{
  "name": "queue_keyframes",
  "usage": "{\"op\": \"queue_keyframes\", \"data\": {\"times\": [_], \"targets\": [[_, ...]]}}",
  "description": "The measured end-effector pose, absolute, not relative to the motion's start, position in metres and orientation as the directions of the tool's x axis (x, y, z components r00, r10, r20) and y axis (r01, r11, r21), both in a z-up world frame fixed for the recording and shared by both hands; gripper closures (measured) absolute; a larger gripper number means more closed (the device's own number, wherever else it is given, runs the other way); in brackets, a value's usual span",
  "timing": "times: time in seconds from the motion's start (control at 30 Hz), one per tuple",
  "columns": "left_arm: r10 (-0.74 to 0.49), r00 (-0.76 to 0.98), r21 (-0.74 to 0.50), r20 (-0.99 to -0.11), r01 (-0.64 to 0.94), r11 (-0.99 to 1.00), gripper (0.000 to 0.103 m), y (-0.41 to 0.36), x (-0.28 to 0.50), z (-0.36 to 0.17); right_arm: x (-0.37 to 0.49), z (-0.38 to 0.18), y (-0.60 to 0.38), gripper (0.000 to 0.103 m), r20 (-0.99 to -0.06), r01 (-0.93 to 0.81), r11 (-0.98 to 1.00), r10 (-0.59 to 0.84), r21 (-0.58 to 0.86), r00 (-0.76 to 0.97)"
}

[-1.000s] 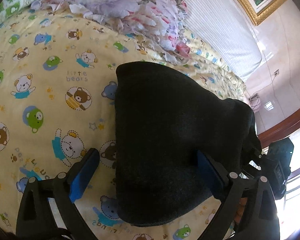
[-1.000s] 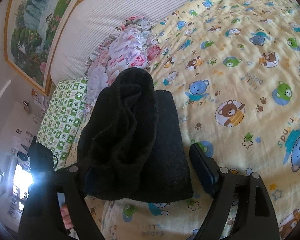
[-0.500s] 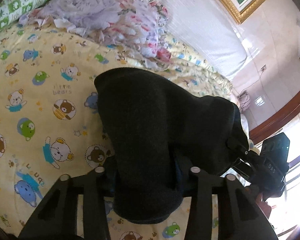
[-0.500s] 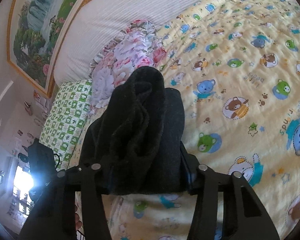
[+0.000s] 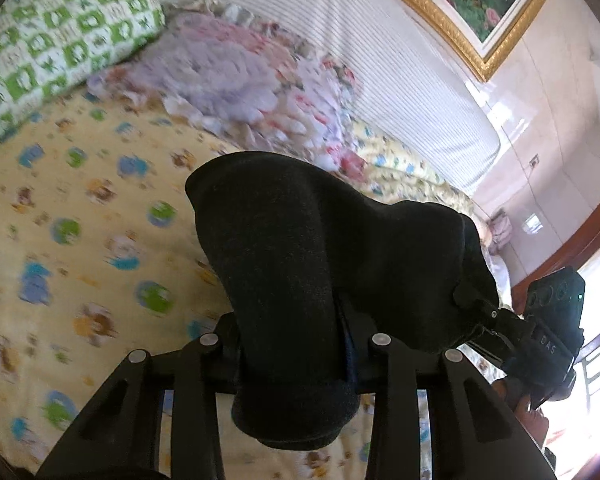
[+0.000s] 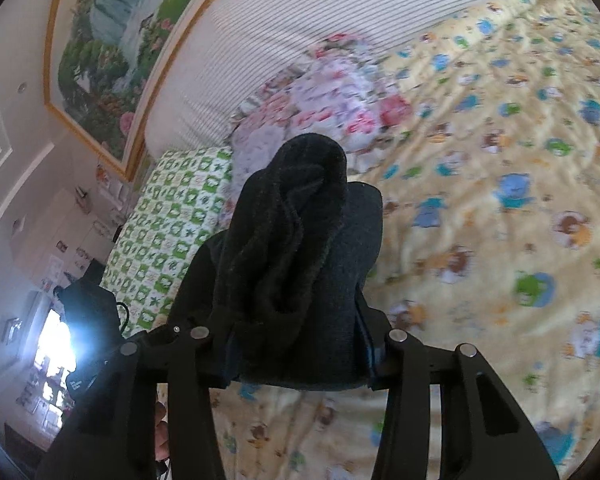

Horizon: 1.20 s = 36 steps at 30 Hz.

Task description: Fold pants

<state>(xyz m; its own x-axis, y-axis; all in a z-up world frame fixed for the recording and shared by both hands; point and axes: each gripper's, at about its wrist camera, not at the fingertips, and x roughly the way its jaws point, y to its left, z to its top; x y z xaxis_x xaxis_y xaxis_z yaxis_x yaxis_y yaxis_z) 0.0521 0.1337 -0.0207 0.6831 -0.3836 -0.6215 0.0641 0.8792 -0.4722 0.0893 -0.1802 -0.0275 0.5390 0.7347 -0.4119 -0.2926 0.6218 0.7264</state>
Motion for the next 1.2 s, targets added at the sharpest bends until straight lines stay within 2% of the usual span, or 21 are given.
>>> {"op": "queue_keyframes", "data": {"times": [0.8, 1.2], "targets": [[-0.222, 0.746, -0.347, -0.627, -0.012, 0.938, 0.067, 0.19, 0.095, -0.005, 0.148, -0.013, -0.1, 0.056, -0.415, -0.35, 0.625, 0.751, 0.697, 0.513], [-0.217, 0.719, -0.339, -0.66, -0.027, 0.94, 0.066, 0.197, 0.115, -0.024, 0.168, -0.028, -0.091, 0.056, -0.457, -0.325, 0.641, 0.743, 0.695, 0.489]]}}
